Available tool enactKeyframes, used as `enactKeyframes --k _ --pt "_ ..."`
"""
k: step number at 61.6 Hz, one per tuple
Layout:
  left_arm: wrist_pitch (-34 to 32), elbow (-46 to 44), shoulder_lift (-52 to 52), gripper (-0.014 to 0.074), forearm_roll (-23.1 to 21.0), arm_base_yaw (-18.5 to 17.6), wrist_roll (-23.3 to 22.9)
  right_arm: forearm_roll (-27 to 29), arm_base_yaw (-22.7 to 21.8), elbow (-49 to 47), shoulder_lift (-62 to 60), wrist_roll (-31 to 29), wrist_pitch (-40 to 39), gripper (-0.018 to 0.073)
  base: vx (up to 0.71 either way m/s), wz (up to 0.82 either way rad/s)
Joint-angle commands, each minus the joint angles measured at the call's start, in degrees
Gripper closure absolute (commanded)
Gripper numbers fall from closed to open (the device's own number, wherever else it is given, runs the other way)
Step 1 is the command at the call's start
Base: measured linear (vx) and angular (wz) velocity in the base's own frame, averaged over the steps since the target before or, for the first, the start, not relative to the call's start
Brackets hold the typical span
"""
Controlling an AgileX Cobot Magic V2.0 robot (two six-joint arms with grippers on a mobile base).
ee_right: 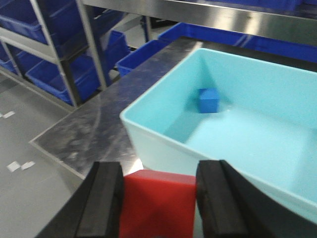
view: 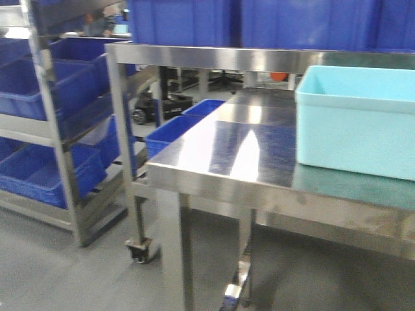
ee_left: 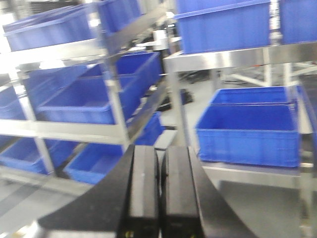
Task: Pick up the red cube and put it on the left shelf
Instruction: 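Drive the base to the shelf of blue bins holding the red cube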
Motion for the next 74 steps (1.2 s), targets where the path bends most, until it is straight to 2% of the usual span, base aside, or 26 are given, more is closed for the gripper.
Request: enactKeyframes --k 1,41,74 --pt "-5.21 1.26 0.40 0.0491 -0.27 -0.31 0.03 -0.55 -0.28 -1.75 -0.15 -0.25 -4.85 0.0511 -0.13 0.69" --pt "-5.21 1.26 0.40 0.0491 -0.27 -0.31 0.03 -0.55 -0.28 -1.75 -0.15 -0.25 -4.85 0.0511 -0.16 0.44" --pt "-5.21 1.26 0.40 0.0491 -0.27 -0.31 0.03 -0.55 -0.28 -1.75 -0.15 -0.25 -4.85 0.0511 -0.13 0.61"
